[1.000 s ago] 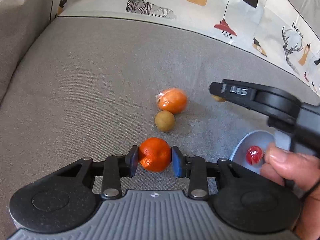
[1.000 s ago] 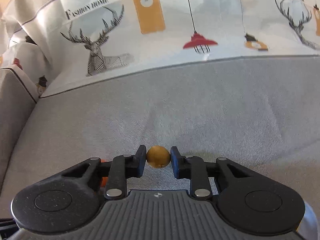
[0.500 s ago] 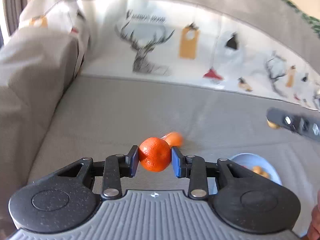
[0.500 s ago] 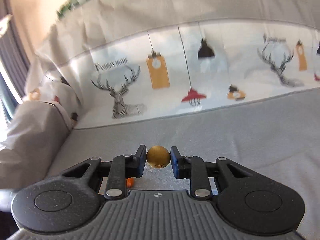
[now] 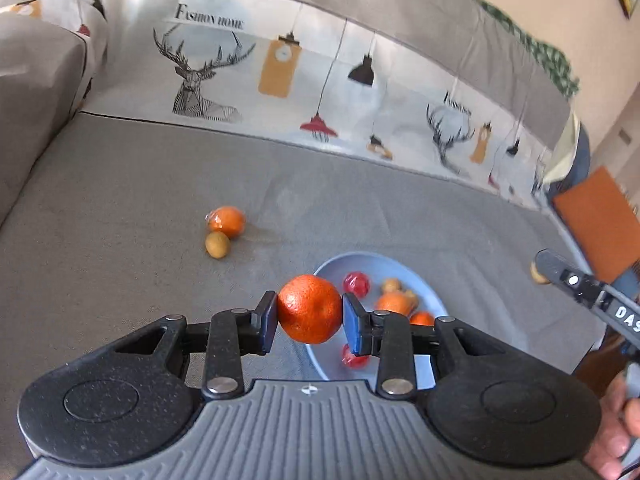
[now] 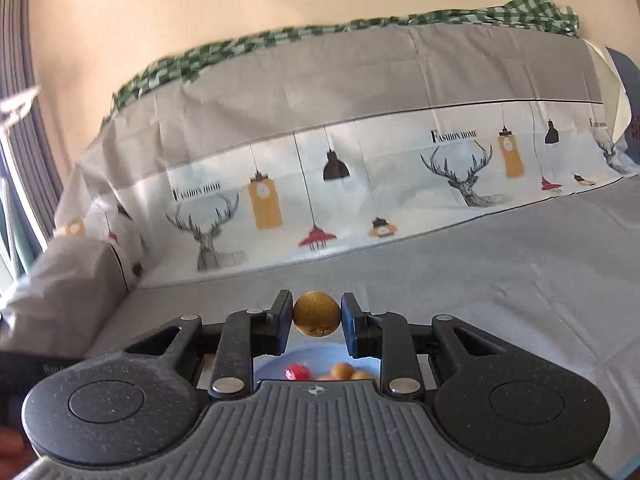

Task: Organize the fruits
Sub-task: 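Carry the tangerine and brown fruit over the light-blue plate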

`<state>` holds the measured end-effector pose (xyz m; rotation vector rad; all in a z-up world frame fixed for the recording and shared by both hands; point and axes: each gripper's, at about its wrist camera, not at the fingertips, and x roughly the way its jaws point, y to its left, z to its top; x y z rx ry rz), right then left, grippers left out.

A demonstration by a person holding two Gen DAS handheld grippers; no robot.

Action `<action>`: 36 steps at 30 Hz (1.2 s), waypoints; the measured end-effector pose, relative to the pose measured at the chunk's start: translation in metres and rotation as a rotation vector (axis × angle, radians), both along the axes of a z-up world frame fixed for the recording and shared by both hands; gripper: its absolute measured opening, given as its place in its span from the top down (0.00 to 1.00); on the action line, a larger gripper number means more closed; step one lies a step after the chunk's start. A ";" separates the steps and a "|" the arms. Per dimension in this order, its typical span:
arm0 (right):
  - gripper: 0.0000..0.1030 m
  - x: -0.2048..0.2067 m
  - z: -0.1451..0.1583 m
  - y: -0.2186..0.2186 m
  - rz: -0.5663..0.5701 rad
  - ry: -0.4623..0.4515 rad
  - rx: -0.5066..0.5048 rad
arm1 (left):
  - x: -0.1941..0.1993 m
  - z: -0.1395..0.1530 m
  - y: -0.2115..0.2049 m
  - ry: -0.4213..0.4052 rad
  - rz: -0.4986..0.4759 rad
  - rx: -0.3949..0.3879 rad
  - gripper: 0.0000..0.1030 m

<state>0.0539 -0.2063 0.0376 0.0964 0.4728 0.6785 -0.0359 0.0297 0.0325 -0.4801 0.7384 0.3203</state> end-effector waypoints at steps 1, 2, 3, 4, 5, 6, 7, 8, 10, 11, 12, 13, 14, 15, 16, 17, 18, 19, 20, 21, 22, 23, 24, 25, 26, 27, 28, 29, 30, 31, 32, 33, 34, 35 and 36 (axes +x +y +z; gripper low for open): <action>0.73 0.000 -0.001 0.000 0.008 -0.005 -0.021 | 0.003 -0.003 0.001 0.011 -0.007 -0.002 0.63; 0.73 0.000 -0.002 0.000 0.016 -0.013 -0.044 | 0.005 -0.005 0.001 0.019 -0.013 -0.005 0.63; 0.73 0.001 -0.003 0.000 0.026 -0.017 -0.061 | 0.008 -0.008 0.001 0.027 -0.017 -0.006 0.63; 0.73 0.003 -0.006 -0.001 0.038 -0.015 -0.073 | 0.010 -0.011 0.001 0.035 -0.022 -0.007 0.63; 0.73 0.005 -0.010 0.000 0.046 -0.011 -0.085 | 0.013 -0.013 0.001 0.044 -0.027 -0.009 0.63; 0.73 0.008 -0.015 0.000 0.048 -0.009 -0.098 | 0.015 -0.016 0.000 0.055 -0.035 -0.007 0.63; 0.73 0.010 -0.022 0.000 0.050 -0.002 -0.105 | 0.019 -0.019 -0.002 0.066 -0.045 0.005 0.63; 0.73 0.013 -0.031 -0.001 0.055 0.008 -0.102 | 0.023 -0.021 -0.004 0.078 -0.057 0.026 0.63; 0.73 0.021 -0.051 0.002 0.055 0.037 -0.123 | 0.029 -0.023 -0.011 0.092 -0.091 0.084 0.63; 0.73 0.025 -0.052 0.007 0.062 0.032 -0.150 | 0.033 -0.024 -0.015 0.095 -0.110 0.114 0.63; 0.73 0.027 -0.051 0.008 0.063 0.004 -0.136 | 0.035 -0.024 -0.018 0.095 -0.128 0.141 0.63; 0.73 0.030 -0.052 0.008 0.077 0.004 -0.129 | 0.038 -0.025 -0.021 0.093 -0.140 0.159 0.63; 0.73 0.033 -0.054 0.008 0.085 0.016 -0.142 | 0.040 -0.026 -0.022 0.092 -0.148 0.167 0.63; 0.73 0.036 -0.054 0.007 0.080 0.022 -0.141 | 0.042 -0.027 -0.023 0.092 -0.154 0.168 0.63; 0.73 0.038 -0.054 0.005 0.084 0.027 -0.127 | 0.045 -0.029 -0.024 0.094 -0.159 0.170 0.63; 0.73 0.041 -0.054 0.004 0.091 0.032 -0.119 | 0.047 -0.030 -0.026 0.096 -0.164 0.176 0.63; 0.73 0.044 -0.056 0.003 0.096 0.039 -0.119 | 0.050 -0.031 -0.028 0.096 -0.169 0.180 0.63; 0.73 0.046 -0.057 0.004 0.099 0.046 -0.122 | 0.053 -0.033 -0.030 0.095 -0.175 0.181 0.63; 0.73 0.048 -0.058 0.004 0.101 0.052 -0.124 | 0.056 -0.034 -0.032 0.094 -0.185 0.182 0.63; 0.73 0.050 -0.060 0.005 0.104 0.059 -0.126 | 0.058 -0.035 -0.035 0.093 -0.196 0.186 0.63; 0.73 0.050 -0.060 0.006 0.108 0.062 -0.130 | 0.060 -0.035 -0.038 0.092 -0.204 0.193 0.63; 0.73 0.049 -0.060 0.008 0.112 0.059 -0.136 | 0.062 -0.036 -0.041 0.092 -0.212 0.200 0.63; 0.73 0.046 -0.060 0.010 0.118 0.049 -0.141 | 0.063 -0.036 -0.043 0.091 -0.218 0.206 0.63; 0.73 0.044 -0.059 0.012 0.126 0.038 -0.146 | 0.064 -0.037 -0.045 0.090 -0.223 0.211 0.63; 0.73 0.041 -0.058 0.014 0.136 0.026 -0.152 | 0.065 -0.038 -0.047 0.090 -0.226 0.215 0.63; 0.73 0.039 -0.057 0.016 0.145 0.015 -0.161 | 0.065 -0.038 -0.048 0.091 -0.228 0.220 0.63; 0.73 0.037 -0.057 0.019 0.152 0.005 -0.172 | 0.065 -0.039 -0.049 0.094 -0.229 0.222 0.63; 0.73 0.036 -0.057 0.020 0.159 -0.003 -0.184 | 0.066 -0.040 -0.048 0.096 -0.227 0.223 0.63; 0.73 0.035 -0.057 0.022 0.164 -0.008 -0.192 | 0.065 -0.040 -0.048 0.097 -0.225 0.224 0.63; 0.73 0.034 -0.057 0.023 0.167 -0.010 -0.198 | 0.065 -0.040 -0.047 0.097 -0.222 0.225 0.63; 0.73 0.034 -0.057 0.023 0.168 -0.011 -0.202 | 0.065 -0.040 -0.046 0.098 -0.219 0.226 0.63; 0.73 0.035 -0.057 0.023 0.168 -0.010 -0.204 | 0.064 -0.040 -0.046 0.099 -0.216 0.225 0.63; 0.73 0.035 -0.058 0.023 0.166 -0.006 -0.205 | 0.064 -0.040 -0.045 0.100 -0.213 0.224 0.63; 0.73 0.036 -0.058 0.023 0.163 -0.004 -0.206 | 0.064 -0.040 -0.045 0.100 -0.209 0.224 0.63; 0.73 0.036 -0.058 0.023 0.161 -0.002 -0.206 | 0.063 -0.040 -0.044 0.101 -0.207 0.224 0.63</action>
